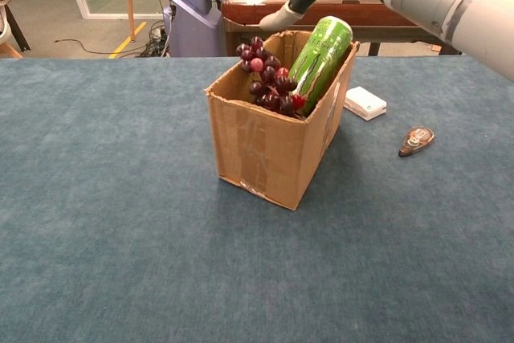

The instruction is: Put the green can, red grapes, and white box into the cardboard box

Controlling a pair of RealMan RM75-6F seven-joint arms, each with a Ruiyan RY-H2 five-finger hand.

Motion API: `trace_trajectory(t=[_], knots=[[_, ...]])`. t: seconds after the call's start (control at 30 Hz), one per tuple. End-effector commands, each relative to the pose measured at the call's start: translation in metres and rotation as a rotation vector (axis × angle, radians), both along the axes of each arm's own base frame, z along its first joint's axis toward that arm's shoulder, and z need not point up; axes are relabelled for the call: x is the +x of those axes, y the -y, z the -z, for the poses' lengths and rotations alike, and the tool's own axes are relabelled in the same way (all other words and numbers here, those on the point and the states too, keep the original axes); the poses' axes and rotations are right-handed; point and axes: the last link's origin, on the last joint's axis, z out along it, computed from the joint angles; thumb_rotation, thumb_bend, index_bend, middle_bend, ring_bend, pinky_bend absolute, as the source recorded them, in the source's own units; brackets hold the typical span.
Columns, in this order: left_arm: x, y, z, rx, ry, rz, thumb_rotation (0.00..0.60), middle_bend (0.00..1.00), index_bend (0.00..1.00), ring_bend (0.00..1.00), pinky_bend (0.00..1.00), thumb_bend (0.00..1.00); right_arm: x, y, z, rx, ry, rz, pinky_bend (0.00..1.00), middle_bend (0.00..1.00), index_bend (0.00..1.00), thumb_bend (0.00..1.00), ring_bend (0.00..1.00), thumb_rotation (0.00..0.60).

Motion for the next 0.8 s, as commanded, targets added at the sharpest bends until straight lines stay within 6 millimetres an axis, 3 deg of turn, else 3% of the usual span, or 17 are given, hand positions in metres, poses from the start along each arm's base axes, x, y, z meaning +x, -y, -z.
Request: trace_trajectory(t=[0.03,0.17,0.23,0.3,0.4,0.5,0.57,0.7,0.8], knots=[[0.000,0.000,0.000,0.001,0.000,0.000,0.600,0.36,0.47,0.31,0.53,0.28,-0.006,-0.013,-0.014,-0.023,0.014,-0.031,0.31,0.06,0.00,0.00,0.08,0.600],[-0.001,0.000,0.000,0.000,-0.003,-0.004,0.600,0.36,0.47,0.31,0.53,0.28,-0.022,-0.034,-0.041,-0.079,-0.029,-0.066,0.31,0.15,0.00,0.00,0.09,0.600],[-0.001,-0.001,0.001,0.000,-0.006,-0.004,0.600,0.36,0.47,0.31,0.53,0.28,-0.032,-0.044,-0.054,-0.120,-0.064,-0.072,0.34,0.23,0.05,0.00,0.14,0.600],[0.000,0.000,0.002,0.000,-0.010,-0.003,0.600,0.36,0.47,0.31,0.53,0.28,-0.045,-0.053,-0.069,-0.177,-0.104,-0.077,0.44,0.32,0.17,0.00,0.24,0.600],[0.000,0.000,0.002,0.001,-0.012,-0.003,0.600,0.36,0.47,0.31,0.53,0.28,-0.067,-0.059,-0.087,-0.266,-0.138,-0.073,0.63,0.54,0.33,0.00,0.47,0.600],[0.000,0.000,0.003,0.001,-0.015,-0.007,0.600,0.36,0.47,0.31,0.53,0.28,-0.091,-0.058,-0.101,-0.289,-0.200,-0.018,0.75,0.70,0.45,0.00,0.63,0.600],[-0.001,-0.001,0.004,0.000,-0.017,-0.009,0.600,0.36,0.47,0.31,0.53,0.28,-0.106,-0.055,-0.109,-0.284,-0.243,0.030,0.79,0.76,0.46,0.00,0.69,0.600],[-0.002,-0.003,0.005,-0.001,-0.023,-0.017,0.600,0.36,0.47,0.31,0.53,0.28,-0.129,-0.044,-0.111,-0.255,-0.299,0.094,0.99,1.00,0.54,0.00,0.97,0.600],[-0.003,-0.004,0.006,-0.002,-0.026,-0.021,0.600,0.36,0.47,0.31,0.53,0.28,-0.148,-0.033,-0.106,-0.223,-0.326,0.147,1.00,1.00,0.56,0.00,1.00,0.600]])
